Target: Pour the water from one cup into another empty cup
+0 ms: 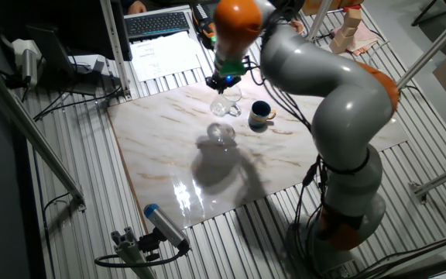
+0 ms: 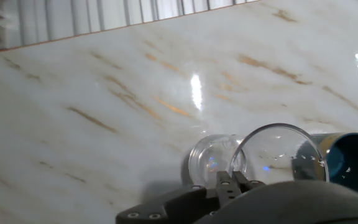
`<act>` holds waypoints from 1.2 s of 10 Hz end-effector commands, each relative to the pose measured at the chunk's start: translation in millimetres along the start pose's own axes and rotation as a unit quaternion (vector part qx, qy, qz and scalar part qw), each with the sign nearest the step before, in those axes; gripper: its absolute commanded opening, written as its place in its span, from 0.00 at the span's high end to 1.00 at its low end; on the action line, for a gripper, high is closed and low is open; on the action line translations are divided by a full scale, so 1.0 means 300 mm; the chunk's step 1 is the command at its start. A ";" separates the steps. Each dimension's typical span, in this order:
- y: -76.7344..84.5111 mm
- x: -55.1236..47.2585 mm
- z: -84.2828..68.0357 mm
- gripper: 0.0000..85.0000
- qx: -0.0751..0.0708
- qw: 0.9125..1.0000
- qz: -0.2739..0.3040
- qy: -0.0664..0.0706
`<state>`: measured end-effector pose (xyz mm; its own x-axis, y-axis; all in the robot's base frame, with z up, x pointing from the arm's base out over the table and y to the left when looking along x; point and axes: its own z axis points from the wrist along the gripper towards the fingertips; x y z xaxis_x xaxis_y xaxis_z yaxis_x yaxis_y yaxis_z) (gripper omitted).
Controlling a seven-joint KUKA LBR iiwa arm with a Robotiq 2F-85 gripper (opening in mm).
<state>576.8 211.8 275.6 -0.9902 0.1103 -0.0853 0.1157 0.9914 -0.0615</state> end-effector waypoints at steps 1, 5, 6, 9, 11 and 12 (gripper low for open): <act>-0.001 0.002 0.000 1.00 0.013 1.000 -0.001 -0.001; -0.023 0.014 -0.008 1.00 0.008 1.000 -0.005 -0.007; -0.025 0.020 -0.010 1.00 0.010 1.000 -0.007 -0.011; -0.025 0.031 -0.013 1.00 0.028 0.999 -0.020 -0.020; -0.024 0.036 -0.006 1.00 0.038 0.999 -0.026 -0.024; -0.024 0.039 0.002 1.00 0.042 0.998 -0.027 -0.026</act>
<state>564.3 206.0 273.9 -0.9902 0.0508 -0.1302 0.0705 0.9860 -0.1511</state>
